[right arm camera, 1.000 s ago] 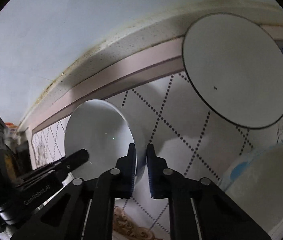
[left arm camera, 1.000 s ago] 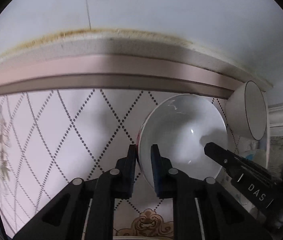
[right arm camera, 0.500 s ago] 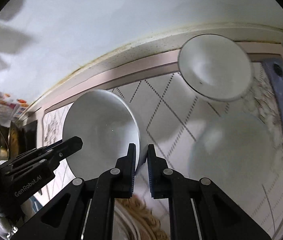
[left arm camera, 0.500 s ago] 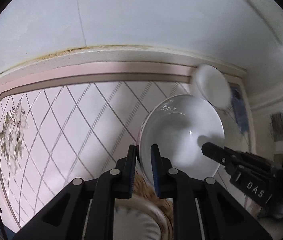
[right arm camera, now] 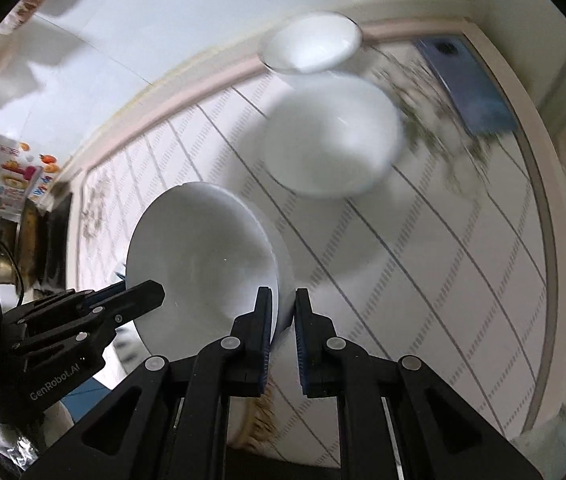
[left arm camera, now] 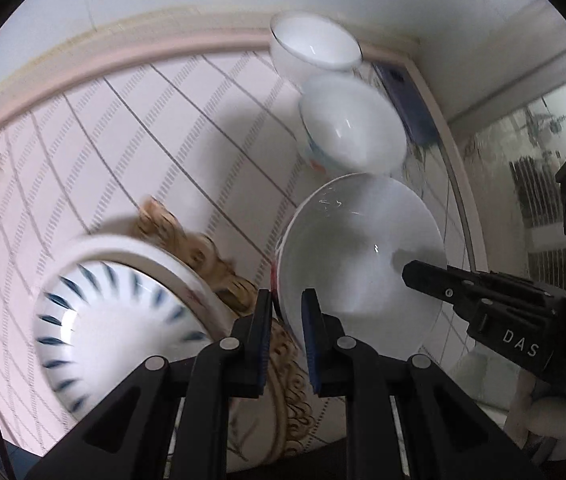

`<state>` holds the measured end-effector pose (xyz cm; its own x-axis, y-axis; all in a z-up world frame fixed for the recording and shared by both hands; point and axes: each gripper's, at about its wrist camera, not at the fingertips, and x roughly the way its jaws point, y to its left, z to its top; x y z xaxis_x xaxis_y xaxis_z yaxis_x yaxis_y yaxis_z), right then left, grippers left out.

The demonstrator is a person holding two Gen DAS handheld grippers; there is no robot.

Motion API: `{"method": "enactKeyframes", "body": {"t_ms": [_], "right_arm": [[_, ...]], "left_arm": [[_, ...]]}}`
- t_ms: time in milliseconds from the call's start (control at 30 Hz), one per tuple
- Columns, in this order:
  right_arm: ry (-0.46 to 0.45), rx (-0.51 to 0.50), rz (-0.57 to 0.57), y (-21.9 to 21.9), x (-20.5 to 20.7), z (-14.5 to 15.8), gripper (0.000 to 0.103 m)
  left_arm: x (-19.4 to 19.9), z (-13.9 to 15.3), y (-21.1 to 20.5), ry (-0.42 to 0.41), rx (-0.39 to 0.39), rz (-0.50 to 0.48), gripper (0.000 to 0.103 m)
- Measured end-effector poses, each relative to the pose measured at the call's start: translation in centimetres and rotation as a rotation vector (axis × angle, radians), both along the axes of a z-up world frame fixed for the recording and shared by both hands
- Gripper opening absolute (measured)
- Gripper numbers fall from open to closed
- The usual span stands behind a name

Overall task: Organize plates and bowls
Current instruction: 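Move both grippers to a plain white bowl and close on its rim, then carry the plain white bowl with both grippers to the dotted white bowl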

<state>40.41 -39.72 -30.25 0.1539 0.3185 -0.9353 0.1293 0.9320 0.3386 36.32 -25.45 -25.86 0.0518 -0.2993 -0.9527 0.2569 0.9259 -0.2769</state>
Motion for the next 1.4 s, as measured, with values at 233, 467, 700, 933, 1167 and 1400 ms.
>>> {"method": "enactKeyframes", "body": {"t_ms": [233, 467, 700, 933, 1167, 1400], "right_arm": [[0.076, 0.001, -0.050, -4.1, -3.4, -3.9, 0.012], [0.111, 0.006, -0.078, -6.0, -4.6, -5.9, 0.013], [0.133, 0.015, -0.080, -6.3, -4.7, -6.6, 0.013], [0.188, 0.072, -0.118, -7.6, -4.2, -5.8, 0.014], [0.031, 0.132, -0.217, -12.4, -1.2, 0.4, 0.064], [-0.044, 0.197, -0.309, -13.4, 6.5, -1.9, 0.064]], "left_arm": [[-1.0, -3.1, -3.3, 0.046, 0.049, -0.058, 0.013], [-1.1, -5.0, -5.2, 0.066, 0.085, -0.090, 0.013], [-0.8, -6.0, -5.5, 0.089, 0.098, -0.095, 0.013], [0.7, -1.9, -4.0, 0.064, 0.078, -0.067, 0.015], [7.9, 0.8, -3.6, -0.022, 0.001, 0.061, 0.056], [14.3, -4.9, -6.4, 0.100, -0.048, 0.076, 0.056]]}}
